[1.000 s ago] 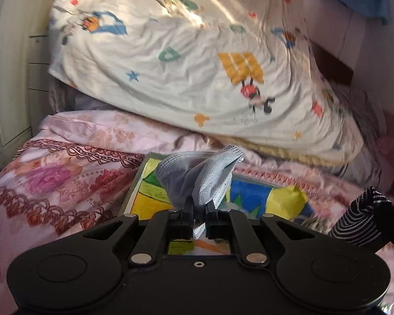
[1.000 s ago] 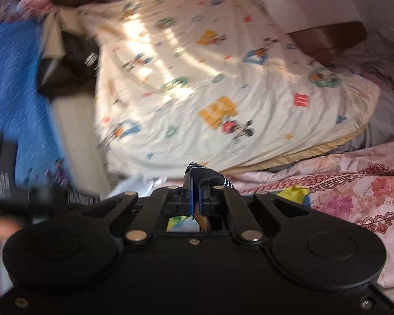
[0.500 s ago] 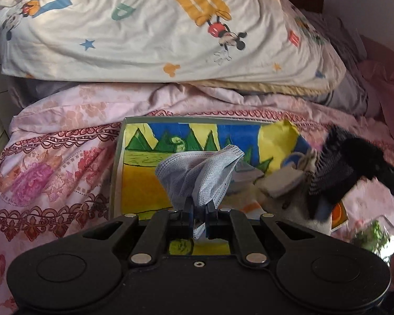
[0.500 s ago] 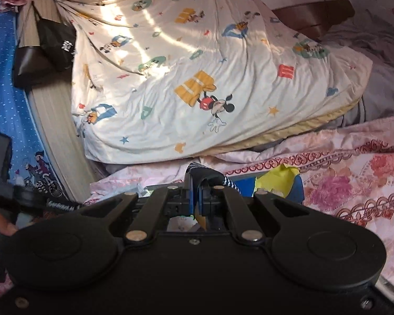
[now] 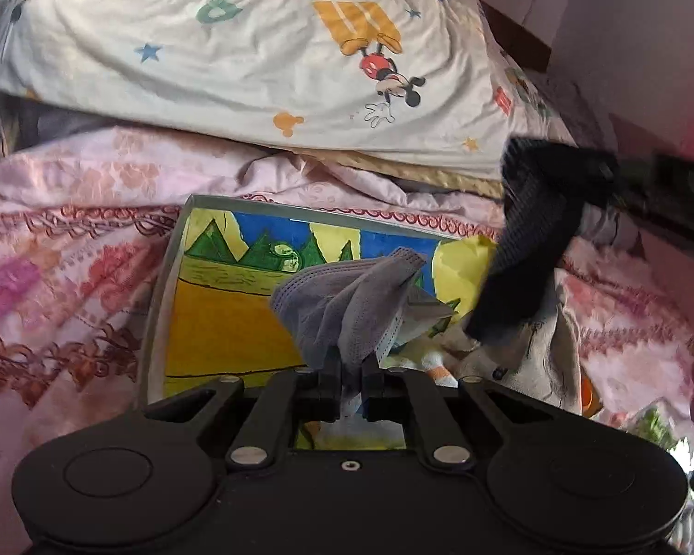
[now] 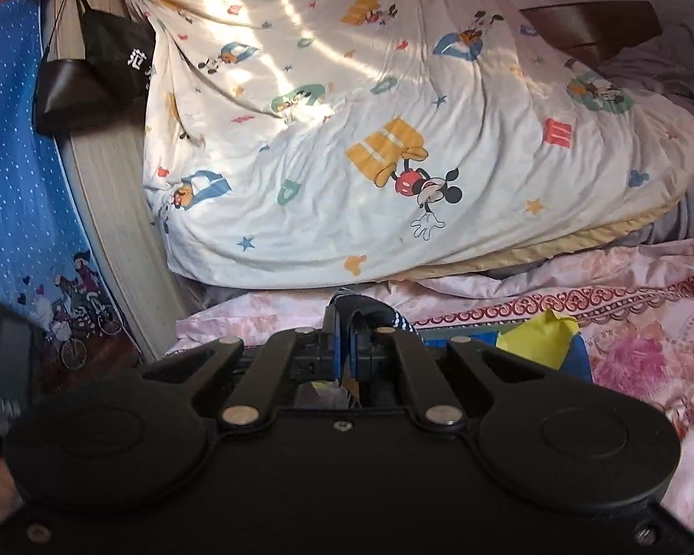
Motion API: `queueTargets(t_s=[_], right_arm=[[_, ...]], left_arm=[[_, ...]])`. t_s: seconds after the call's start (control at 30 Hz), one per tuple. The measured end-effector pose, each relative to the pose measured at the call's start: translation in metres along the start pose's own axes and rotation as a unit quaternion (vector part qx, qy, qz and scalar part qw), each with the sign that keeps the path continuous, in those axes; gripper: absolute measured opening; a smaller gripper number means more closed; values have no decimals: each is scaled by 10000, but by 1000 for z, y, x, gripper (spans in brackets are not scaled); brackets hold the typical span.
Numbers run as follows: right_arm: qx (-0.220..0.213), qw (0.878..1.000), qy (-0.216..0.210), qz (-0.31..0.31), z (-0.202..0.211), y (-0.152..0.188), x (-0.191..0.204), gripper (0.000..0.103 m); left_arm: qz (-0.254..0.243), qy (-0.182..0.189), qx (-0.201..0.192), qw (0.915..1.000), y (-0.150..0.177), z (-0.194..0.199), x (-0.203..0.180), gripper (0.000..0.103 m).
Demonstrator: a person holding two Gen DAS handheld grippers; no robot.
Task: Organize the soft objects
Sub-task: 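Carry the mask with the left tool while the right tool carries the sock to the tray, then lower the mask and sock into the tray and open both tools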
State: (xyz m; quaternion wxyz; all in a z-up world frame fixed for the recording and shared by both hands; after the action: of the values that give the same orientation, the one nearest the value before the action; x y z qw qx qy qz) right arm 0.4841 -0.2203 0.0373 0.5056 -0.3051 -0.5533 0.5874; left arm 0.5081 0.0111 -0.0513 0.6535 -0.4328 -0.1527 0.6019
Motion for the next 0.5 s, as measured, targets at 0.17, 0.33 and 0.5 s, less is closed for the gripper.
queueTargets(t_s=[0.17, 0.33, 0.5], right_arm=[[221, 9995, 74, 208, -50, -38, 18, 0], [833, 9952, 290, 417, -95, -58, 39, 0], [1740, 9817, 671, 397, -123, -34, 41, 0]], left_arm=[[328, 271, 265, 9987, -5, -12, 10, 8], [414, 308, 432, 9977, -6, -19, 11, 8], [425, 326, 544, 9971, 0, -25, 13, 9]])
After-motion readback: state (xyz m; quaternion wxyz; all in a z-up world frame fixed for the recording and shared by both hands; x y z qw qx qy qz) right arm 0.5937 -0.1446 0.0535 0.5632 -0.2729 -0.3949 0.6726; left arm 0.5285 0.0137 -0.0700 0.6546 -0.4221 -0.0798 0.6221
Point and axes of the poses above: each gripper's, at about its wrist camera, not at the fingertips, and z roughly against the way its jaws point, x to its left, y to its underside, the point moved 2 cm from there along -z, roughly the way its jaws point, and after that the axes turned 4 degrees about z, right-handed, at the moved point
